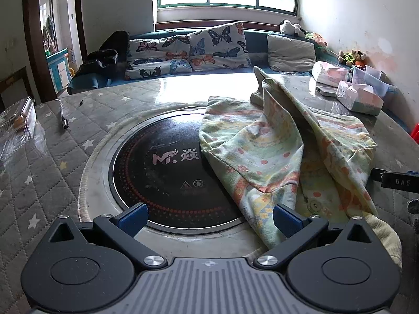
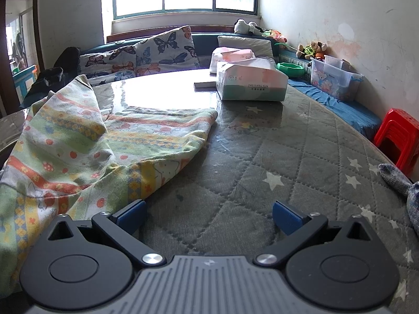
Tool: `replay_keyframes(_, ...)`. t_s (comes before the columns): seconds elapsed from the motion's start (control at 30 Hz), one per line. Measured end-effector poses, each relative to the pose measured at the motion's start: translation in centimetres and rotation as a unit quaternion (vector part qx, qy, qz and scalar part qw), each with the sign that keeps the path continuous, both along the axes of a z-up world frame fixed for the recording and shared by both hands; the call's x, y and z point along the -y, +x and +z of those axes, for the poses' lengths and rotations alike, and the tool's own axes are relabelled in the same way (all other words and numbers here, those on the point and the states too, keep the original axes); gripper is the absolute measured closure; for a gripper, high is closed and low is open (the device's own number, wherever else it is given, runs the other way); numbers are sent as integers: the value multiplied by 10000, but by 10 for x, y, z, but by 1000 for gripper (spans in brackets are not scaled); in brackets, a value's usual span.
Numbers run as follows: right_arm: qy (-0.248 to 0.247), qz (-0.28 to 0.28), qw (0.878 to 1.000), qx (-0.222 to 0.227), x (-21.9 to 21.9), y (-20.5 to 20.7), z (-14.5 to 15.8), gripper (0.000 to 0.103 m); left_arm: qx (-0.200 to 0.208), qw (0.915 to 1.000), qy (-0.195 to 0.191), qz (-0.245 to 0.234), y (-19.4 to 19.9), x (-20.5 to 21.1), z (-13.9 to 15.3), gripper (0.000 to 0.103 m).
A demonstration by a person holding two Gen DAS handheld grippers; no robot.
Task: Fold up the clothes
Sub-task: 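Approach the crumpled striped shirt with both grippers open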
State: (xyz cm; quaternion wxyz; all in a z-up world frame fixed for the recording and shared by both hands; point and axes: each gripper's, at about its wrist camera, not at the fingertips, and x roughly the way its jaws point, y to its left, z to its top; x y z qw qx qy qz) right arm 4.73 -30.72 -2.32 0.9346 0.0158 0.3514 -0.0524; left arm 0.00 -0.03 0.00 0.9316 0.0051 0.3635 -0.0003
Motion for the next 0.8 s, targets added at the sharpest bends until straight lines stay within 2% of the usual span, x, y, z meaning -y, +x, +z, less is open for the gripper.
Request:
replay_keyframes(0.37,-67,150,9998,71,-1,-21,18,0,38,10000,62,-67,-5,8,3,0)
replay_keyframes(0.8,-212,709,9965,378,-23,-65,32,0,169,9996,171,-134,-26,15,4,0)
